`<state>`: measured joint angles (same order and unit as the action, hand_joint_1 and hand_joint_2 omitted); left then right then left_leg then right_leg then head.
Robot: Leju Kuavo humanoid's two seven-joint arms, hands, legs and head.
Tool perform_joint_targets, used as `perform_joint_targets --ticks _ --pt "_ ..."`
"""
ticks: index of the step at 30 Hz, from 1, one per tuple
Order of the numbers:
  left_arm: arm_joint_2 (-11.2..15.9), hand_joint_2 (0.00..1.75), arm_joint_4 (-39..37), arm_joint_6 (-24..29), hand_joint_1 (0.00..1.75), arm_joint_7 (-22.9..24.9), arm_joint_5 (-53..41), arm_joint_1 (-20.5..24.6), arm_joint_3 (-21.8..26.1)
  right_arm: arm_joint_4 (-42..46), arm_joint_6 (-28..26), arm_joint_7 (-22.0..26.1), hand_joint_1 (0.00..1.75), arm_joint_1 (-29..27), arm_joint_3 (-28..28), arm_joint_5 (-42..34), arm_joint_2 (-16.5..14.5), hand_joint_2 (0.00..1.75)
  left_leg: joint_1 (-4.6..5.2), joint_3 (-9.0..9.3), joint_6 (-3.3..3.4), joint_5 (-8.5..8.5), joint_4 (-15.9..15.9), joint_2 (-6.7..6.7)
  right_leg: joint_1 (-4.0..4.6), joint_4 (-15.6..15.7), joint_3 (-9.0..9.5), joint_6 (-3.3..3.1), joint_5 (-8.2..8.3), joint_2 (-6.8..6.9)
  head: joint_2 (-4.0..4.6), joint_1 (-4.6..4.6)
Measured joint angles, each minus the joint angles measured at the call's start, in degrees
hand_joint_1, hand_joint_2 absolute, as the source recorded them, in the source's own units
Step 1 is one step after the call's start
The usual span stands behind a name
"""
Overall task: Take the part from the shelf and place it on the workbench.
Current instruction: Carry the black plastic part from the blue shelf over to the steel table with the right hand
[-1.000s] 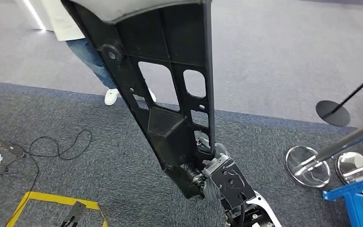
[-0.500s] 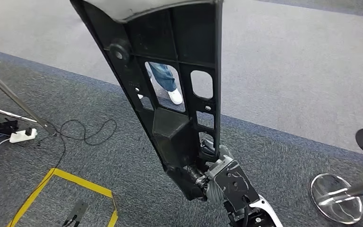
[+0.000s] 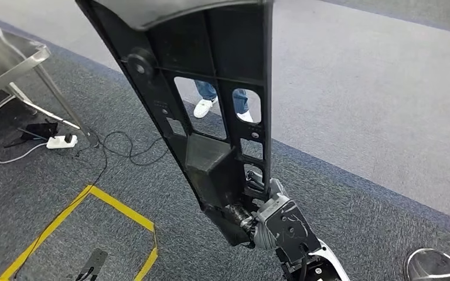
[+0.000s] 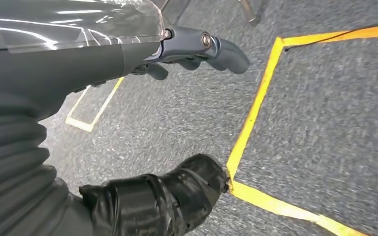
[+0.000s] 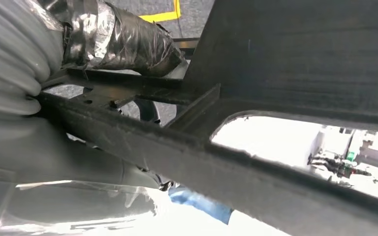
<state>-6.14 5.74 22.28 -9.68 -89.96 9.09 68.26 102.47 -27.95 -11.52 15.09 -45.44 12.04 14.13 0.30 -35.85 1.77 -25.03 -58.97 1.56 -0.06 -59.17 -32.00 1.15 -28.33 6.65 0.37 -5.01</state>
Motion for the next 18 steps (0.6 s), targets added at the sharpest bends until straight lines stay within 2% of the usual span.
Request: perform_joint_targets --ticks 2,3,4,5,6,7,8,9,10,11,12,13,14,15,16,18 --pt "0.0 1.75 0.0 0.0 0.00 0.0 0.0 0.1 0.0 0.1 0.0 0.0 1.75 0.1 0.0 0.1 0.0 1.75 -0.33 0.58 0.73 0.20 0.5 -1.24 -0.21 -3.1 -1.15 0.48 -1.98 -2.74 -0.01 0.31" --pt "0.0 1.75 0.0 0.0 0.00 0.0 0.0 0.1 0.0 0.1 0.0 0.0 1.75 0.1 0.0 0.1 0.0 1.75 -0.35 0.67 1.00 0.20 0.6 -1.80 -0.35 -6.4 -2.68 0.55 -3.55 -4.56 0.00 0.51" --pt "0.0 1.75 0.0 0.0 0.00 0.0 0.0 0.2 -0.1 0.1 0.0 0.0 1.75 0.0 0.1 0.1 0.0 1.75 -0.33 0.70 1.26 0.16 0.6 -2.41 -0.35 -10.2 -4.74 0.54 -5.21 -5.70 0.00 0.63" --pt "0.0 1.75 0.0 0.0 0.00 0.0 0.0 0.3 -0.1 0.1 0.0 0.0 1.75 -0.1 0.1 0.1 0.0 1.75 -0.30 0.69 1.40 0.12 0.5 -3.16 -0.36 -13.6 -6.69 0.56 -6.25 -6.23 0.01 0.68" --pt "0.0 1.75 0.0 -0.1 0.00 0.0 0.0 0.3 -0.1 0.1 0.0 0.0 1.75 -0.2 0.1 0.1 0.0 1.75 -0.26 0.70 1.45 0.04 0.4 -3.96 -0.37 -15.5 -7.97 0.54 -6.31 -6.47 0.01 0.68" --pt "0.0 1.75 0.0 -0.1 0.00 0.0 0.0 0.2 -0.1 0.1 0.0 0.0 1.75 -0.2 0.1 0.1 0.0 1.75 -0.25 0.73 1.45 -0.04 0.2 -4.83 -0.39 -15.2 -8.24 0.48 -5.21 -6.62 0.01 0.68" --pt "0.0 1.75 0.0 -0.2 0.00 0.0 0.0 0.2 -0.2 0.1 0.0 -0.1 1.75 -0.2 0.1 0.1 0.0 1.75 -0.26 0.77 1.39 -0.14 0.1 -5.72 -0.43 -12.7 -7.43 0.37 -3.16 -6.93 0.01 0.69" --pt "0.0 1.75 0.0 -0.2 0.00 0.0 0.0 0.2 -0.2 0.1 0.0 -0.1 1.75 -0.2 0.1 0.1 0.0 1.75 -0.30 0.79 1.28 -0.26 -0.1 -6.54 -0.50 -8.9 -5.94 0.21 -0.82 -7.88 0.00 0.70" --pt "0.0 1.75 0.0 -0.2 0.00 0.0 0.0 0.2 -0.3 0.1 0.0 -0.1 1.75 -0.2 0.1 0.1 0.0 1.75 -0.29 0.68 1.09 -0.40 -0.3 -7.31 -0.65 -5.1 -4.47 0.05 0.81 -9.50 -0.01 0.67" --pt "0.0 1.75 0.0 -0.3 0.00 0.0 0.0 0.3 -0.4 0.1 0.1 -0.1 1.75 -0.2 0.1 0.1 0.0 1.75 -0.35 0.48 0.82 -0.46 -0.5 -8.05 -0.75 -2.3 -3.31 -0.02 1.78 -10.81 -0.01 0.67" --pt "-0.1 1.75 0.0 -0.3 0.00 0.0 0.0 0.3 -0.6 0.1 0.1 -0.1 1.75 -0.2 0.1 0.1 0.0 1.75 -0.49 0.23 0.50 -0.45 -0.6 -8.69 -0.75 -0.8 -2.69 -0.08 2.06 -11.76 -0.01 0.65" --pt "-0.1 1.75 0.0 -0.3 0.00 0.0 0.0 0.3 -0.7 0.1 0.1 -0.1 1.75 -0.2 0.1 0.1 0.0 1.75 -0.63 -0.01 0.12 -0.36 -0.5 -9.39 -0.69 -0.4 -2.47 -0.18 1.87 -11.87 0.00 0.64" --pt "0.0 1.75 0.0 -0.3 0.00 0.0 0.0 0.2 -0.8 0.1 0.0 -0.1 1.75 -0.1 0.1 0.1 0.0 1.75 -0.75 -0.21 -0.27 -0.26 -0.4 -10.03 -0.68 -0.2 -2.25 -0.35 1.98 -11.11 0.01 0.64" --pt "-0.1 1.75 0.0 -0.3 0.00 0.0 0.0 0.1 -0.8 0.1 0.0 -0.1 1.75 -0.1 0.2 0.1 0.0 1.75 -0.80 -0.34 -0.58 -0.31 -0.5 -9.63 -0.73 0.1 -1.98 -0.63 2.08 -10.37 0.01 0.61" --pt "-0.1 1.75 0.0 -0.3 0.00 0.0 0.0 0.0 -0.9 0.1 0.0 -0.1 1.75 -0.1 0.2 0.1 0.0 1.75 -0.69 -0.67 -0.88 -0.74 -1.1 -8.28 -0.83 0.5 -1.61 -0.95 2.15 -9.59 0.01 0.43" --pt "-0.1 1.75 0.0 -0.3 0.00 0.0 0.0 0.1 -0.9 0.2 0.0 0.0 1.75 -0.1 0.4 0.1 0.0 1.75 -0.55 -2.80 -1.34 -3.08 -5.6 -4.27 -0.90 1.2 -0.86 -1.51 2.14 -7.84 0.00 0.05"
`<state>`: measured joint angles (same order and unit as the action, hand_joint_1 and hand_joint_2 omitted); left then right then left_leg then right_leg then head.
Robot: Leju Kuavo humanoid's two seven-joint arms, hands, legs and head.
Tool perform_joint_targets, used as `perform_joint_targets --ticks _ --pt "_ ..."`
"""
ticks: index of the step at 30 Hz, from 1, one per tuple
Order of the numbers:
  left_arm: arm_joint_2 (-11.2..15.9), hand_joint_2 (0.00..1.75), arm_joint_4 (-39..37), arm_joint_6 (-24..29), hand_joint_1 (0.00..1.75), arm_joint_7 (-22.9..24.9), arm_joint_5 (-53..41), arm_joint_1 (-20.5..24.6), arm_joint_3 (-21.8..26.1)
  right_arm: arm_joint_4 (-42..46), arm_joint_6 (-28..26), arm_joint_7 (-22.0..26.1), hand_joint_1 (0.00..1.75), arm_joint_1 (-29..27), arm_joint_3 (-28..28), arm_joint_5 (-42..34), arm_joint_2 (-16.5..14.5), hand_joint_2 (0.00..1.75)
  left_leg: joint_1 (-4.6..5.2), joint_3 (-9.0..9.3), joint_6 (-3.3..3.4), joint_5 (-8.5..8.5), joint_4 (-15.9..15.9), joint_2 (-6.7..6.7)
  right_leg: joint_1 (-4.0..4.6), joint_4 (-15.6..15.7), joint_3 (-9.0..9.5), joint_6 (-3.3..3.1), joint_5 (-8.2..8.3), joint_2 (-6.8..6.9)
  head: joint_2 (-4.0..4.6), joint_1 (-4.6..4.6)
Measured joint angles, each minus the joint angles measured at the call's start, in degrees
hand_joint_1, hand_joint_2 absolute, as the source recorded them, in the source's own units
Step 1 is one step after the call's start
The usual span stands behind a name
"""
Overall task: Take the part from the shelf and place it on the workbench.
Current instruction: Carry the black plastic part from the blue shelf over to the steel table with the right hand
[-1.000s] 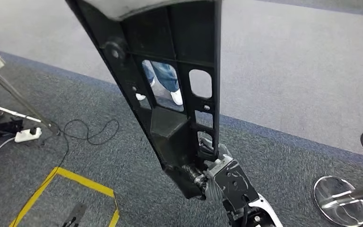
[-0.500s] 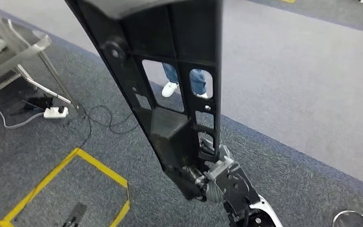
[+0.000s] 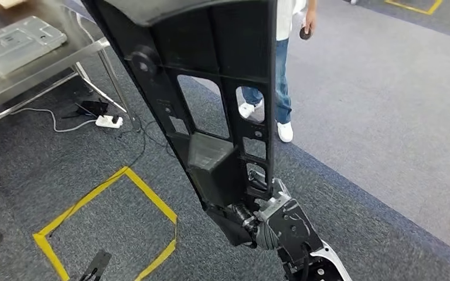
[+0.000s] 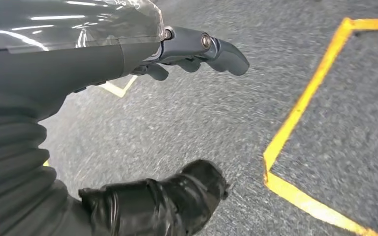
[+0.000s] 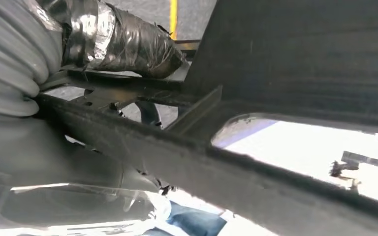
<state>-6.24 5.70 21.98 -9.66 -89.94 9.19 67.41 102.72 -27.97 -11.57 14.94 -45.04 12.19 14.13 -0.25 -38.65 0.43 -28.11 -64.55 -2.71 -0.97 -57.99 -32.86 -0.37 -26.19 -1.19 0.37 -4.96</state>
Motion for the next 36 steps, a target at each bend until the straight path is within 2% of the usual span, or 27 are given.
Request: perform_joint_targets --ticks 1,2,3,4,5,6,7,9,10,11,12,14,16,18,19,20,21,23,25,27,28,30,31,33,34,35,36 --pt "0.0 1.75 0.0 0.0 0.00 0.0 0.0 0.1 0.0 0.0 0.0 0.0 1.75 -0.1 0.1 0.0 0.0 1.75 -0.02 -1.76 -0.26 -1.55 -3.4 1.29 0.05 0.1 0.23 -0.20 -0.14 0.86 0.00 -0.19" --pt "0.0 1.75 0.0 0.0 0.00 0.0 0.0 0.2 0.0 0.1 0.0 0.0 1.75 -0.1 0.1 0.0 0.0 1.75 -0.18 -3.70 -0.50 -2.80 -7.0 1.76 0.04 0.1 0.38 -0.31 -0.31 1.78 0.00 -0.21" --pt "0.0 1.75 0.0 0.0 0.00 0.0 0.0 0.1 0.0 0.1 0.0 0.0 1.75 -0.2 0.1 0.0 0.0 1.75 -0.39 -5.07 -0.76 -3.24 -9.4 1.96 -0.01 0.1 0.52 -0.30 -0.50 2.66 0.00 -0.24" --pt "0.0 1.75 0.0 0.0 0.00 0.0 0.0 0.0 0.0 0.1 -0.1 0.0 1.75 -0.3 0.1 0.0 0.0 1.75 -0.63 -5.38 -1.02 -2.58 -9.6 2.15 -0.10 0.1 0.69 -0.17 -0.70 3.47 0.00 -0.23" --pt "0.0 1.75 0.0 0.0 0.00 0.0 0.0 -0.1 0.0 0.1 -0.1 0.0 1.75 -0.3 0.2 0.0 0.0 1.75 -0.87 -4.62 -1.27 -1.04 -7.9 2.55 -0.23 0.0 0.93 0.04 -0.95 4.27 0.01 -0.23" --pt "0.0 1.75 0.0 0.0 0.00 0.0 0.0 -0.2 0.0 0.1 -0.1 0.0 1.75 -0.3 0.2 0.0 0.0 1.75 -1.04 -2.80 -1.51 1.09 -4.2 3.50 -0.33 0.0 1.22 0.34 -1.25 4.97 0.01 -0.24" --pt "0.0 1.75 0.0 0.0 0.00 0.0 0.0 -0.1 0.0 0.1 -0.1 0.0 1.75 -0.4 0.2 0.0 0.0 1.75 -0.90 -0.81 -1.67 2.52 -0.5 5.10 -0.24 -0.2 1.48 0.73 -1.61 5.61 0.01 -0.31" --pt "0.0 1.75 0.0 0.0 0.00 0.0 0.0 0.1 0.0 0.1 -0.1 0.0 1.75 -0.4 0.4 0.1 0.0 1.75 -0.61 1.49 -1.10 3.59 4.2 7.23 0.22 -0.5 1.89 1.50 -2.30 6.81 0.00 -0.32" --pt "0.0 1.75 0.0 0.0 0.00 0.0 0.0 0.1 0.0 0.1 -0.1 0.1 1.75 -0.4 0.5 0.1 0.0 1.75 -0.43 1.65 -0.61 3.21 4.6 7.36 0.51 -0.4 2.08 1.81 -2.54 7.41 0.00 -0.23" --pt "-0.1 1.75 0.0 0.0 0.00 0.0 0.0 0.1 0.0 0.1 -0.1 0.1 1.75 -0.4 0.5 0.1 0.0 1.75 -0.48 1.57 -0.04 3.15 4.6 6.56 0.61 -0.3 2.35 2.07 -2.74 8.06 -0.01 -0.10" --pt "-0.1 1.75 0.0 0.0 0.00 0.0 0.0 0.0 0.0 0.1 -0.1 0.1 1.75 -0.4 0.6 0.1 0.0 1.75 -0.55 1.63 0.35 3.07 4.7 5.84 0.53 -0.3 2.56 2.41 -3.02 8.13 0.00 0.04" --pt "-0.1 1.75 0.0 0.0 0.00 0.0 0.0 0.0 0.0 0.1 -0.1 0.1 1.75 -0.4 0.8 0.2 0.0 1.75 -0.70 1.92 1.11 3.00 4.8 4.43 0.13 -2.4 1.98 2.89 -4.65 5.91 -0.01 0.26" --pt "-0.1 1.75 0.0 0.0 0.00 0.0 0.0 0.2 0.0 0.1 -0.2 0.1 1.75 -0.5 1.0 0.2 0.0 1.75 -0.70 2.13 1.72 2.91 4.9 3.06 -0.02 -9.2 -1.39 2.90 -7.82 2.63 0.00 0.60" --pt "-0.1 1.75 0.0 0.0 0.00 0.0 0.0 0.3 0.0 0.1 -0.3 0.0 1.75 -0.9 1.0 0.1 0.1 1.75 -0.49 2.22 1.99 2.84 4.9 1.45 0.07 -16.3 -5.74 2.72 -9.76 1.52 0.00 0.76" --pt "-0.1 1.75 0.0 0.0 0.00 0.0 0.0 0.2 0.0 0.1 -0.5 0.0 1.75 -1.2 1.1 0.0 0.1 1.75 -0.38 2.31 2.06 2.80 4.9 0.55 0.13 -17.3 -6.86 2.55 -9.16 1.36 0.00 0.77" --pt "-0.1 1.75 0.0 0.0 0.00 -0.1 0.0 0.2 0.0 0.1 -0.8 -0.1 1.75 -1.4 1.3 -0.1 0.1 1.75 -0.31 2.45 2.09 2.75 4.9 -0.35 0.21 -16.1 -6.87 2.29 -7.45 1.19 -0.01 0.77" --pt "-0.1 1.75 0.0 0.0 0.00 -0.1 0.0 0.1 0.0 0.1 -1.1 0.0 1.75 -1.6 1.6 -0.4 0.2 1.75 -0.28 2.63 2.10 2.71 4.9 -1.26 0.31 -12.9 -5.90 1.95 -5.02 0.77 0.00 0.78" --pt "-0.2 1.75 0.0 0.0 0.00 -0.2 0.0 0.1 0.0 0.1 -1.8 0.0 1.75 -2.0 2.4 -1.2 0.4 1.75 -0.27 2.81 1.94 2.59 4.8 -2.89 0.46 -5.2 -3.13 1.22 -1.16 -1.64 0.00 0.75" --pt "-0.3 1.75 0.0 0.1 0.00 -0.3 0.0 -0.1 0.0 0.2 -2.3 0.2 1.75 -2.5 3.3 -2.1 0.8 1.75 -0.40 2.65 1.44 2.56 4.8 -4.23 0.63 -1.5 -1.70 0.90 -0.17 -3.09 0.01 0.79" --pt "-0.3 1.75 0.0 0.1 0.00 -0.4 0.0 -0.3 0.0 0.3 -2.7 0.2 1.75 -3.0 4.1 -3.2 1.3 1.75 -0.48 2.41 0.76 2.68 5.1 -5.17 0.63 -1.0 -1.20 0.74 -0.11 -2.00 0.01 0.94" --pt "-0.3 1.75 0.0 0.1 0.00 -0.5 0.1 -0.5 0.0 0.4 -2.8 0.2 1.75 -3.2 4.6 -3.7 1.6 1.75 -0.39 2.26 0.46 2.50 4.9 -4.49 0.47 -0.7 -0.86 0.57 0.01 -1.40 0.01 0.92" --pt "-0.3 1.75 0.0 0.2 0.00 -0.6 0.1 -0.6 0.0 0.7 -2.9 0.2 1.75 -3.7 5.5 -4.4 2.1 1.75 -0.18 0.82 -0.15 0.52 1.7 -1.29 0.06 0.1 -0.17 0.13 0.20 0.01 0.01 0.59" --pt "-0.3 1.75 0.0 0.2 0.00 -0.6 0.1 -0.5 0.0 0.8 -2.8 0.1 1.75 -3.9 5.9 -4.6 2.5 1.75 -0.24 -0.65 -0.48 -1.17 -1.5 0.50 0.06 0.2 0.08 -0.06 0.15 0.72 0.01 0.40" --pt "-0.2 1.75 0.0 0.2 0.00 -0.8 0.1 -0.4 0.0 1.0 -2.3 -0.6 1.75 -4.4 6.8 -4.6 3.3 1.75 -0.52 -4.08 -1.01 -3.88 -8.4 1.91 0.04 0.2 0.29 -0.21 -0.08 2.26 0.01 0.26" --pt "-0.2 1.75 0.0 0.2 0.00 -1.0 0.1 -0.5 0.0 1.0 -2.0 -1.3 1.75 -4.6 7.3 -4.4 3.9 1.75 -0.69 -5.01 -1.23 -4.02 -10.1 2.15 -0.02 0.2 0.37 -0.16 -0.23 2.98 0.01 0.23" --pt "-0.2 1.75 0.0 0.2 0.00 -1.1 0.1 -0.6 0.0 1.1 -1.7 -2.2 1.75 -4.8 7.9 -4.1 4.5 1.75 -0.86 -4.81 -1.43 -3.03 -9.5 2.41 -0.12 0.1 0.47 0.01 -0.42 3.67 0.01 0.23" --pt "-0.1 1.75 0.0 0.2 0.00 -1.3 0.1 -0.6 0.0 1.2 -1.5 -3.2 1.75 -5.0 8.7 -3.8 5.4 1.75 -1.00 -3.53 -1.60 -1.22 -6.9 2.97 -0.23 -0.1 0.64 0.28 -0.68 4.35 0.00 0.22"
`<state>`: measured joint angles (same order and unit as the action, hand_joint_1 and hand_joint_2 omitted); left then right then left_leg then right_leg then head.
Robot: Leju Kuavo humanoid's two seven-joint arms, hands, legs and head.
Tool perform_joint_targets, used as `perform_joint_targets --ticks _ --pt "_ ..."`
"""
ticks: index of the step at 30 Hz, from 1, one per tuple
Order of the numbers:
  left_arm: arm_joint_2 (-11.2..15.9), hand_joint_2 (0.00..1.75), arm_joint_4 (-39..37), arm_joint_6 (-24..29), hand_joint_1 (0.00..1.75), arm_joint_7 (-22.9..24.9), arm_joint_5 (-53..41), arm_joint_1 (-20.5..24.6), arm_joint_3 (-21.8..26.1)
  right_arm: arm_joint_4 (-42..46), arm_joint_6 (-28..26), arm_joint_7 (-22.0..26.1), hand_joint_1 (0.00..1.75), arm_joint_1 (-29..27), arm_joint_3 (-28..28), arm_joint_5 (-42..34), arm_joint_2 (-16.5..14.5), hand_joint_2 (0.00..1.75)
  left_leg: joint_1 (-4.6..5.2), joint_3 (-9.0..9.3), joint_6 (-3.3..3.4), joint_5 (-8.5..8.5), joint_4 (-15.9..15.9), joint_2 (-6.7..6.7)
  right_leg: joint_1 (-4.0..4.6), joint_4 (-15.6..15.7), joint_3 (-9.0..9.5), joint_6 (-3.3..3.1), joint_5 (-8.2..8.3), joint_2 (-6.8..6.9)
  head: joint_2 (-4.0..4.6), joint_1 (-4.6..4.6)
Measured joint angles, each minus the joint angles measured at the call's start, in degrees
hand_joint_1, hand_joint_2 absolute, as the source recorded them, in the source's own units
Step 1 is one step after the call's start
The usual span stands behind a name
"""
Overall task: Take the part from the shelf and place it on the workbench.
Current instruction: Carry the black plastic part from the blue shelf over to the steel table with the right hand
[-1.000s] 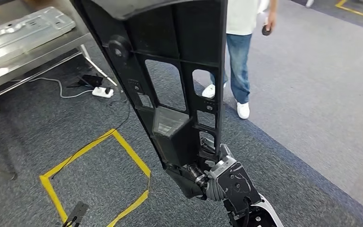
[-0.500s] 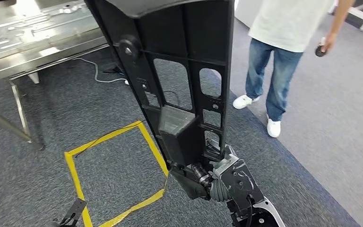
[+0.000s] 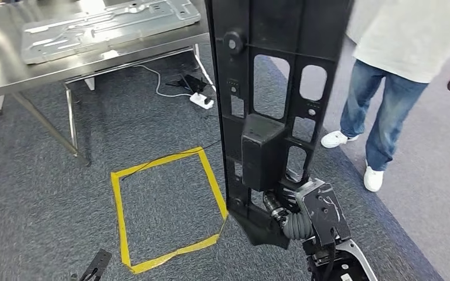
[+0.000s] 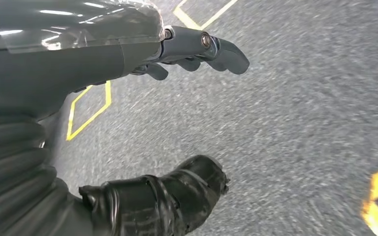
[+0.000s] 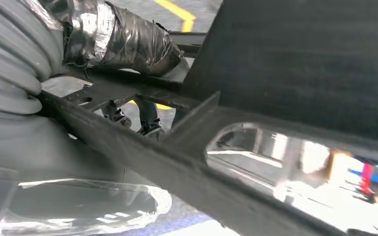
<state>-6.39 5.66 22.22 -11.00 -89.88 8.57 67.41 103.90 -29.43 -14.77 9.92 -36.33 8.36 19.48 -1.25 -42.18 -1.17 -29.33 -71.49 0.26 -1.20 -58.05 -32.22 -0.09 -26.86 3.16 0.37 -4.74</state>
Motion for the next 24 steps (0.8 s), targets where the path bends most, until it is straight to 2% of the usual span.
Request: perform_joint_targets --ticks 2,4,6,7,8,10,11,12,13,14,15,16,17,18,19,20,21,22,23,24 --pt "0.1 1.75 0.0 0.1 0.00 -0.3 0.0 0.1 0.0 0.6 0.7 -1.6 1.75 -0.6 2.4 0.0 2.1 1.75 0.19 3.67 -0.06 3.10 7.3 2.69 0.07 -0.6 0.33 0.78 -0.77 1.31 0.00 -0.10" --pt "0.1 1.75 0.0 0.2 0.00 -0.6 0.0 0.2 0.0 1.3 1.3 -2.3 1.75 -1.0 5.2 -0.4 4.0 1.75 0.55 5.29 0.83 3.64 10.8 4.36 0.56 -1.0 0.52 1.54 -1.41 2.56 0.00 -0.05" --pt "0.2 1.75 0.0 0.3 0.00 -0.7 0.0 0.1 0.0 1.6 1.7 -2.6 1.75 -1.1 6.9 -0.5 5.2 1.75 0.59 5.18 1.93 3.41 10.8 3.31 0.85 -0.8 0.89 2.01 -1.69 3.82 -0.01 0.14" --pt "0.2 1.75 0.0 0.4 0.00 -0.8 0.0 0.0 0.0 1.7 1.7 -2.7 1.75 -1.2 7.2 -0.6 5.6 1.75 0.57 5.17 2.21 3.42 10.9 2.74 0.83 -0.8 1.09 2.24 -1.84 4.16 -0.01 0.19" --pt "0.2 1.75 0.0 0.4 0.00 -0.8 0.0 -0.1 0.0 1.8 1.7 -2.9 1.75 -1.2 7.4 -0.6 6.0 1.75 0.49 5.23 2.53 3.44 11.0 2.19 0.66 -0.9 1.15 2.51 -2.20 3.61 -0.01 0.21" --pt "0.2 1.75 0.0 0.4 0.00 -0.8 0.0 0.0 0.0 2.4 1.6 -3.6 1.75 -1.6 8.4 -0.8 7.1 1.75 0.35 5.34 3.12 3.55 11.1 1.13 0.31 -3.8 -0.02 2.85 -4.16 0.68 0.00 0.33" --pt "0.2 1.75 0.0 0.4 0.00 -0.8 0.0 0.0 0.0 2.6 1.6 -3.9 1.75 -1.9 9.3 -1.1 7.9 1.75 0.34 5.36 3.38 3.58 11.1 0.47 0.23 -6.8 -1.43 2.90 -5.75 -1.01 0.00 0.48" --pt "0.2 1.75 0.0 0.4 0.00 -0.8 0.0 0.1 0.0 2.8 1.7 -4.3 1.75 -2.2 10.5 -1.5 8.8 1.75 0.40 5.36 3.59 3.59 11.1 -0.27 0.23 -10.6 -3.38 2.85 -7.41 -2.04 0.00 0.62" --pt "0.2 1.75 0.0 0.4 0.00 -0.8 0.0 0.1 0.0 2.9 2.1 -4.7 1.75 -2.6 11.9 -2.2 9.7 1.75 0.48 5.36 3.72 3.59 11.1 -1.08 0.32 -14.3 -5.38 2.78 -8.61 -2.54 0.00 0.79" --pt "0.2 1.75 0.0 0.4 0.00 -0.8 0.0 0.0 0.0 3.0 2.6 -5.0 1.75 -2.9 13.2 -2.8 10.5 1.75 0.56 5.39 3.79 3.58 11.1 -1.91 0.40 -16.6 -6.89 2.65 -8.95 -2.83 0.00 0.87" --pt "0.2 1.75 0.0 0.4 0.00 -0.8 0.0 -0.1 0.0 3.2 3.3 -5.2 1.75 -3.2 14.4 -3.4 11.3 1.75 0.63 5.45 3.82 3.58 11.1 -2.75 0.48 -17.1 -7.55 2.46 -8.24 -3.01 0.00 0.90" --pt "0.2 1.75 0.0 0.3 0.00 -0.8 0.0 -0.1 0.0 3.4 4.0 -5.3 1.75 -3.4 15.3 -3.9 12.0 1.75 0.68 5.55 3.82 3.58 11.1 -3.58 0.57 -15.2 -7.09 2.19 -6.47 -3.28 0.00 0.90" --pt "0.2 1.75 0.0 0.3 0.00 -0.8 0.0 -0.2 0.0 3.6 4.6 -5.4 1.75 -3.5 16.2 -4.2 12.6 1.75 0.70 5.66 3.82 3.58 11.1 -4.37 0.63 -11.6 -5.70 1.86 -4.10 -4.03 -0.01 0.90" --pt "0.2 1.75 0.0 0.3 0.00 -0.9 0.0 -0.1 0.0 3.8 5.2 -5.4 1.75 -3.5 16.8 -4.4 13.2 1.75 0.76 5.69 3.75 3.60 11.1 -5.10 0.65 -7.7 -4.09 1.51 -2.26 -5.41 -0.01 0.89" --pt "0.2 1.75 0.0 0.3 0.00 -0.9 0.0 -0.1 0.0 4.1 5.5 -5.4 1.75 -3.6 17.5 -4.5 13.6 1.75 0.80 5.64 3.62 3.63 11.0 -5.82 0.65 -4.3 -2.77 1.32 -0.97 -6.56 0.00 0.87" --pt "0.1 1.75 0.0 0.2 0.00 -0.9 0.0 0.0 0.0 4.2 5.7 -5.4 1.75 -3.7 18.2 -4.6 14.0 1.75 0.77 5.50 3.40 3.72 11.1 -6.45 0.70 -2.3 -1.95 1.23 -0.44 -7.39 0.00 0.89" --pt "0.1 1.75 0.0 0.1 0.00 -0.9 0.0 0.1 0.0 4.4 5.8 -5.3 1.75 -3.8 18.7 -4.6 14.3 1.75 0.71 5.33 3.10 3.85 11.2 -7.12 0.79 -1.6 -1.67 1.21 -0.54 -7.55 0.00 0.89" --pt "0.2 1.75 0.0 0.1 0.00 -1.0 0.0 0.1 0.0 4.4 5.8 -5.2 1.75 -3.9 19.1 -4.6 14.4 1.75 0.65 5.20 2.74 4.03 11.3 -7.81 0.82 -1.3 -1.49 1.17 -0.42 -6.89 0.00 0.92" --pt "0.2 1.75 0.0 0.1 0.00 -1.0 0.0 0.0 0.0 4.4 5.9 -5.1 1.75 -3.9 19.3 -4.6 14.5 1.75 0.63 5.08 2.44 4.10 11.4 -7.89 0.68 -1.0 -1.21 0.96 -0.27 -6.18 0.00 0.93" --pt "0.2 1.75 0.0 0.0 0.00 -1.0 0.0 -0.1 0.0 4.5 5.9 -5.0 1.75 -4.0 19.5 -4.7 14.6 1.75 0.76 4.86 2.11 3.78 11.1 -7.00 0.51 -0.7 -0.88 0.73 -0.11 -5.50 0.00 0.79"
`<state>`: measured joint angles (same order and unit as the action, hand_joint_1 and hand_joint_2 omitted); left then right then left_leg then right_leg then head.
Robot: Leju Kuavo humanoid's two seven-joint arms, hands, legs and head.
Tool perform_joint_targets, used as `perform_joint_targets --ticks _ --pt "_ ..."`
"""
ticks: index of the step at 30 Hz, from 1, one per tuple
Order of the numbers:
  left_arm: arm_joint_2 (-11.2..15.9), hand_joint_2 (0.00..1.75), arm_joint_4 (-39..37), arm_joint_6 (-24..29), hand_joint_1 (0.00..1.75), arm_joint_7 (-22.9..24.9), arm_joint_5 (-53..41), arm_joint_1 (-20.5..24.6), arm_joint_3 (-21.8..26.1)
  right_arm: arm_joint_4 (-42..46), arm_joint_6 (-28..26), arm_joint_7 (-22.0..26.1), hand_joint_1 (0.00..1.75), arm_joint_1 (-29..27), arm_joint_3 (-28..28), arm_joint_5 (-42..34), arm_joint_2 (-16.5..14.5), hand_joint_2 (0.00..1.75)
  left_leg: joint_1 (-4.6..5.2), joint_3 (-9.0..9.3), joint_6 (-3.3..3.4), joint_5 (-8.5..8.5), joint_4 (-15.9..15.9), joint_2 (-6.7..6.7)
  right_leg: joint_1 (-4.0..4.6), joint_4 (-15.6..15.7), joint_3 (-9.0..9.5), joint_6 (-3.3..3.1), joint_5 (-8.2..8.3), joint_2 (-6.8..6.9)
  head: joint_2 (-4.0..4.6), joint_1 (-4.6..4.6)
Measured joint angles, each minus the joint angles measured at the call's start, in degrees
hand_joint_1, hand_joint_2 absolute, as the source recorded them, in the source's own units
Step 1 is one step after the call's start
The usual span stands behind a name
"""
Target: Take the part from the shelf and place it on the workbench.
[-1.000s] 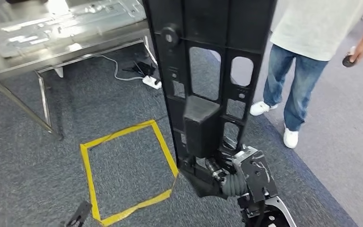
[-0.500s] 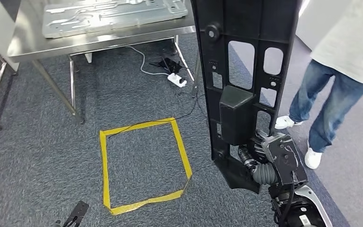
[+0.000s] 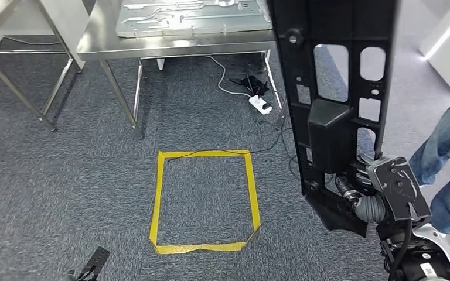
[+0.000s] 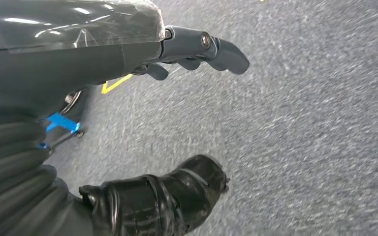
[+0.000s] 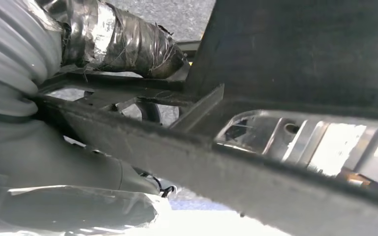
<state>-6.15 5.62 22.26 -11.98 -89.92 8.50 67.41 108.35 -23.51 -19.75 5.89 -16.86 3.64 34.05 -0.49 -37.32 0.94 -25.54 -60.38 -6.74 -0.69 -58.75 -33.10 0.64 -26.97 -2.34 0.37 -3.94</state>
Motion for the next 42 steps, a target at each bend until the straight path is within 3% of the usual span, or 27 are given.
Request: perform_joint_targets --ticks 1,3,5,6,7,9,11,15,17,19,21,22,25,27,31,33,35,36,37,38,40,42 --pt "0.0 1.75 0.0 0.0 0.00 0.0 0.0 0.0 0.0 0.0 0.0 0.1 1.75 -0.1 0.1 -0.1 0.0 1.75 0.12 -0.62 -0.34 -0.90 -1.3 1.56 -0.20 0.3 0.30 -0.31 0.15 0.70 -0.01 -0.17" --pt "0.0 1.75 0.0 -0.1 0.00 0.0 0.0 0.1 0.0 0.0 0.0 0.1 1.75 -0.6 0.5 -0.4 0.2 1.75 0.13 -3.23 -0.95 -4.13 -7.0 5.08 -0.22 0.6 0.58 -0.70 0.19 2.00 0.00 -0.52" --pt "0.1 1.75 0.0 -0.1 0.00 0.0 0.0 0.0 0.0 0.0 0.0 0.1 1.75 -1.1 1.1 -1.0 0.3 1.75 -0.10 -6.24 -1.36 -6.53 -13.3 6.20 -0.16 0.4 0.58 -0.85 0.06 3.13 0.00 -0.59" --pt "0.1 1.75 0.0 -0.1 0.00 0.0 0.0 -0.1 0.0 0.0 -0.1 0.0 1.75 -1.4 1.3 -1.4 0.3 1.75 -0.17 -6.64 -1.48 -6.34 -14.2 6.33 -0.19 0.4 0.58 -0.81 -0.04 3.57 0.00 -0.61" --pt "0.1 1.75 0.0 -0.2 0.00 0.0 0.0 -0.2 0.0 0.0 -0.2 0.0 1.75 -1.6 1.4 -1.8 0.3 1.75 -0.22 -5.92 -1.55 -5.16 -13.0 6.41 -0.25 0.3 0.61 -0.70 -0.16 3.93 0.00 -0.61" --pt "0.2 1.75 0.0 -0.3 0.00 -0.1 0.0 -0.3 0.0 0.0 -0.3 -0.2 1.75 -1.9 1.7 -2.5 0.3 1.75 -0.20 -2.06 -1.36 -1.99 -5.9 6.70 -0.30 -0.1 0.67 -0.25 -0.53 4.47 0.00 -0.61" --pt "0.2 1.75 0.0 -0.5 0.00 -0.2 0.0 -0.3 0.0 0.1 -0.6 -0.4 1.75 -2.1 2.2 -2.9 0.3 1.75 -0.01 0.69 -0.69 -0.68 -0.7 6.98 -0.07 -0.4 0.56 0.33 -0.85 4.79 0.00 -0.55" --pt "0.2 1.75 0.0 -0.7 0.00 -0.8 0.2 -0.5 0.0 0.4 -2.0 -0.8 1.75 -2.6 2.9 -3.3 0.3 1.75 0.04 1.23 0.76 -0.54 0.6 6.73 -0.02 -0.5 0.56 1.47 -1.23 4.60 0.00 -0.50" --pt "0.2 1.75 0.0 -0.7 0.00 -1.0 0.3 -0.4 0.0 0.7 -2.7 -1.1 1.75 -2.9 3.2 -2.9 0.3 1.75 -0.18 1.56 1.44 -0.35 1.0 6.67 -0.18 -4.0 -0.98 1.92 -3.51 3.57 0.00 -0.31" --pt "0.2 1.75 0.0 -0.8 0.00 -1.0 0.3 -0.3 0.0 0.9 -3.3 -1.4 1.75 -3.2 3.4 -2.5 0.3 1.75 -0.08 1.60 1.81 -0.37 1.0 6.56 -0.22 -11.4 -4.49 2.17 -6.94 2.81 0.00 -0.15" --pt "0.2 1.75 0.0 -0.8 0.00 -0.9 0.3 -0.4 0.0 1.1 -3.8 -1.7 1.75 -3.7 3.4 -2.3 0.3 1.75 0.04 1.63 1.91 -0.41 1.0 6.33 -0.22 -16.1 -6.98 2.22 -7.92 2.68 0.00 -0.13" --pt "0.2 1.75 0.0 -0.8 0.00 -0.9 0.3 -0.4 0.0 1.2 -4.0 -1.9 1.75 -3.9 3.4 -2.2 0.3 1.75 0.06 1.68 1.92 -0.42 1.0 6.17 -0.21 -15.3 -6.73 2.12 -6.77 2.65 0.00 -0.13" --pt "0.1 1.75 0.0 -0.8 0.00 -0.8 0.3 -0.3 0.0 1.7 -4.4 -2.2 1.75 -4.0 3.7 -2.0 0.3 1.75 0.17 1.88 1.75 -0.41 1.0 5.70 0.03 -3.9 -1.53 1.31 -1.23 2.37 0.00 -0.13" --pt "0.0 1.75 0.0 -0.8 0.00 -0.8 0.2 -0.3 0.0 2.2 -4.5 -2.2 1.75 -4.0 3.9 -1.9 0.4 1.75 0.24 1.81 1.27 -0.33 1.0 5.55 0.42 0.1 0.20 0.88 -0.25 2.28 -0.01 -0.16" --pt "0.0 1.75 -0.1 -0.8 0.00 -0.9 0.1 -0.4 0.1 2.8 -4.7 -2.1 1.75 -4.2 4.1 -1.7 0.6 1.75 0.24 1.46 -0.06 -1.02 0.3 5.65 0.15 1.1 0.79 -0.10 0.32 2.54 0.00 -0.25" --pt "0.0 1.75 -0.1 -1.0 0.00 -1.5 0.0 -0.3 0.1 3.1 -5.2 -1.7 1.75 -4.3 4.2 -1.5 0.6 1.75 0.09 -0.70 -0.57 -4.09 -4.7 5.97 -0.10 1.4 1.04 -0.49 0.61 2.75 0.00 -0.42" --pt "0.0 1.75 -0.1 -1.7 0.00 -2.6 0.0 -0.4 0.1 3.2 -5.7 -1.2 1.75 -4.7 4.2 -1.5 0.6 1.75 -0.02 -4.01 -0.98 -7.41 -12.0 6.17 -0.11 1.4 1.02 -0.61 0.62 2.90 0.00 -0.53" --pt "0.0 1.75 -0.1 -2.4 0.00 -3.2 0.1 -0.4 0.1 3.2 -5.8 -1.0 1.75 -5.0 4.2 -1.5 0.6 1.75 -0.07 -4.98 -1.12 -7.84 -14.1 6.24 -0.12 1.3 1.02 -0.62 0.58 2.98 0.00 -0.52" --pt "0.0 1.75 -0.1 -3.2 0.00 -3.6 0.1 -0.4 0.1 3.2 -5.8 -0.8 1.75 -5.2 4.3 -1.5 0.6 1.75 -0.14 -4.99 -1.21 -7.21 -14.2 6.30 -0.16 1.3 1.03 -0.60 0.53 3.03 0.00 -0.52" --pt "0.1 1.75 -0.1 -4.2 0.00 -4.1 0.1 -0.4 0.1 3.2 -5.8 -0.5 1.75 -5.3 4.3 -1.5 0.6 1.75 -0.21 -3.81 -1.27 -5.56 -11.8 6.37 -0.24 1.2 1.04 -0.51 0.42 3.06 0.00 -0.51" --pt "0.2 1.75 -0.1 -6.1 0.00 -4.8 0.3 -0.3 0.1 3.4 -5.7 0.0 1.75 -5.4 4.3 -1.4 0.6 1.75 -0.21 0.23 -1.24 -2.26 -4.0 6.53 -0.30 0.7 1.00 -0.05 0.01 3.06 0.00 -0.54" --pt "0.2 1.75 -0.1 -7.2 0.00 -5.3 0.2 -0.2 0.1 3.8 -5.5 0.5 1.75 -5.4 4.3 -1.3 0.6 1.75 -0.09 2.51 -0.71 -1.37 0.5 6.51 -0.11 0.3 0.84 0.62 -0.40 3.05 0.00 -0.49"
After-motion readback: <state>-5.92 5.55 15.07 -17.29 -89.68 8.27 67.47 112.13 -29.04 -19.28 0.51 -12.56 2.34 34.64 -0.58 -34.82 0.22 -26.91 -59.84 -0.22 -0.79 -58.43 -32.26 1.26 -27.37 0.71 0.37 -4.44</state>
